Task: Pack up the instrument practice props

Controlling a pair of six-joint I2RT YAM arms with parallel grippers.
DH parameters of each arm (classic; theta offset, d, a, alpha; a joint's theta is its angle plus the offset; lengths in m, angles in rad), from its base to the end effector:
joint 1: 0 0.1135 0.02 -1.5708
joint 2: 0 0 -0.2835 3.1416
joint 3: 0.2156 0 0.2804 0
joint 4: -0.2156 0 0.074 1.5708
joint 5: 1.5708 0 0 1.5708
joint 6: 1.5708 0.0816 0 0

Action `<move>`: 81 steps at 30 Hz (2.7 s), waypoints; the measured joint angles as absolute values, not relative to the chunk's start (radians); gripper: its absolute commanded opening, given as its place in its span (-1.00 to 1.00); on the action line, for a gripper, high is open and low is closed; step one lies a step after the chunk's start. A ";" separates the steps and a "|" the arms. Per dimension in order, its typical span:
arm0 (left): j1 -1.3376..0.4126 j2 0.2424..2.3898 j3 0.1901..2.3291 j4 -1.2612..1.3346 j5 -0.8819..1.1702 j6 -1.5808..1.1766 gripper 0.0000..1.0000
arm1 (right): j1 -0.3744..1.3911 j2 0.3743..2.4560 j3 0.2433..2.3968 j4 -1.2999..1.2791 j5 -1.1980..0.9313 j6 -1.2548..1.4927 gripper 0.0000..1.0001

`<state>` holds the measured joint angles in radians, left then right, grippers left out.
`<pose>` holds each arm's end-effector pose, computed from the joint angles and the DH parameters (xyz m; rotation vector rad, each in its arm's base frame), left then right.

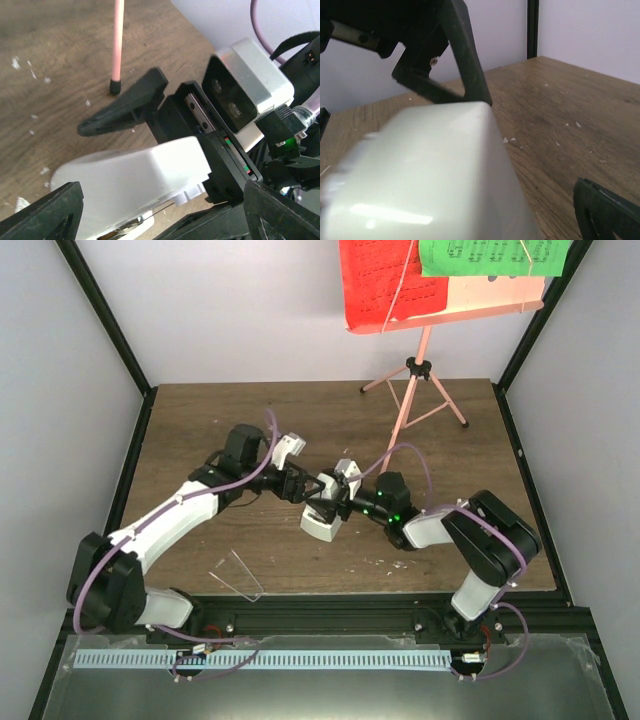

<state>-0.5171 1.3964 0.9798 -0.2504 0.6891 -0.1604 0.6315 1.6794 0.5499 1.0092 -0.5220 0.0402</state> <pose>0.2814 -0.2197 0.2520 0.7893 2.1569 -1.1309 0.2711 0.2487 0.1559 -0.8894 1.5246 0.9349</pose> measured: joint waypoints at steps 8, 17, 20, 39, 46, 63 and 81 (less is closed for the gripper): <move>-0.518 1.196 0.926 -0.205 0.585 -0.106 0.82 | 0.632 1.541 0.373 1.206 -0.519 0.024 1.00; -0.625 1.169 0.881 -0.200 0.433 -0.010 0.80 | 0.632 1.320 0.225 1.377 -0.439 0.008 1.00; -0.680 1.201 0.881 -0.220 0.387 0.016 0.80 | 0.632 1.252 0.175 1.397 -0.354 -0.008 1.00; -0.702 1.314 0.883 -0.256 0.259 0.023 0.37 | 0.632 1.213 0.109 1.399 -0.186 -0.034 1.00; -0.704 1.324 0.883 -0.255 0.252 0.015 0.23 | 0.632 1.213 0.109 1.399 -0.162 -0.033 1.00; -0.706 1.324 0.883 -0.256 0.255 0.008 0.02 | 0.632 1.216 0.109 1.399 -0.139 -0.033 1.00; -0.706 1.326 0.890 -0.255 0.260 0.006 -0.15 | 0.632 1.216 0.108 1.399 -0.129 -0.033 1.00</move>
<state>-0.7059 1.3258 0.8902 -0.2554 0.2600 0.0059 0.6315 1.2156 0.1081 1.3991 -0.1291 -0.0334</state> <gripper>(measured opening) 0.440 0.999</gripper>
